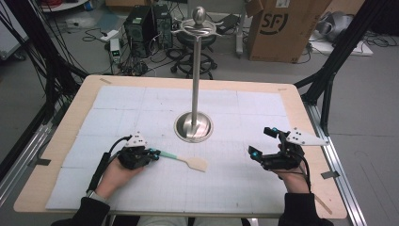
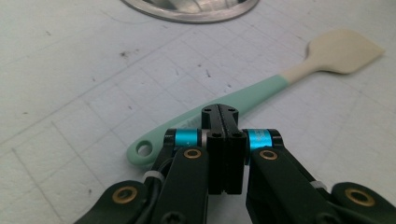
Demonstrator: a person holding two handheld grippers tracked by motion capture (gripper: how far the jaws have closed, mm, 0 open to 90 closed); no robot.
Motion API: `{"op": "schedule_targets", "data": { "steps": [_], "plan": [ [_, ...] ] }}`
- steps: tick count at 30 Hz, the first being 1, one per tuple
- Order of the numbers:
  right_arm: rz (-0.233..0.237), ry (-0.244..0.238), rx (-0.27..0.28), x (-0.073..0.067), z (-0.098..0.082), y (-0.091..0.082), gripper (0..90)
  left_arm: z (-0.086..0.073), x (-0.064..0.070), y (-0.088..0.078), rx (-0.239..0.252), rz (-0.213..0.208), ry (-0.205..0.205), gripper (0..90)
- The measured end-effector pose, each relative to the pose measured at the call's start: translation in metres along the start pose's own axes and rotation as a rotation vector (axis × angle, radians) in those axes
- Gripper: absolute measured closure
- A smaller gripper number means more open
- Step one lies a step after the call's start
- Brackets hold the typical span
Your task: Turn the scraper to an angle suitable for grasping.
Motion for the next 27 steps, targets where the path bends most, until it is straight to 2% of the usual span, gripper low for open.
{"op": "schedule_targets", "data": {
  "steps": [1,2,6,9,12,15,17,19,20,21,24,27],
  "plan": [
    [0.002,-0.002,0.001,0.0,0.0,0.0,0.5,0.0,0.001,0.0,-0.001,0.016,0.022,89.9],
    [0.003,-0.003,0.001,0.0,0.0,0.0,0.5,0.0,0.001,0.0,-0.001,0.016,0.022,89.9],
    [0.002,0.005,0.007,0.001,0.001,-0.001,0.5,0.002,0.007,-0.001,-0.015,0.026,-0.001,89.8],
    [0.003,0.006,0.01,0.001,0.001,-0.002,0.5,0.009,0.022,-0.001,0.004,-0.022,0.04,89.8],
    [-0.001,0.006,0.01,0.001,0.001,-0.002,0.5,0.013,0.027,0.002,0.01,-0.032,0.052,89.8],
    [0.002,0.007,0.005,0.001,0.0,-0.001,0.5,0.022,0.035,0.013,0.013,-0.055,0.024,89.8],
    [0.004,0.004,0.007,0.001,0.0,-0.001,0.5,0.024,0.038,0.017,0.01,-0.054,0.018,89.8],
    [0.004,0.006,0.005,0.001,0.0,-0.001,0.5,0.029,0.043,0.024,0.006,-0.062,0.025,89.9],
    [0.003,0.005,0.004,0.002,0.0,0.0,0.5,0.031,0.048,0.033,-0.002,-0.058,0.044,89.8],
    [0.003,0.008,0.004,0.002,0.0,0.0,0.5,0.031,0.048,0.033,-0.002,-0.058,0.044,89.8],
    [0.007,0.003,0.004,0.002,0.0,0.0,0.5,0.031,0.051,0.051,-0.039,-0.034,0.048,89.8],
    [0.007,0.005,0.006,0.001,0.0,0.0,0.5,0.032,0.056,0.059,-0.042,-0.043,0.039,89.8]
  ]
}}
Point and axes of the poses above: each handheld gripper's, and its own axes: y roughly forward along the jaws, z roughly out of its top, x roughly to its right, the point moved 6 cm from there along y, roughly forward along the jaws, and after that the axes turned 8 degrees about -y, right-handed, at the moved point
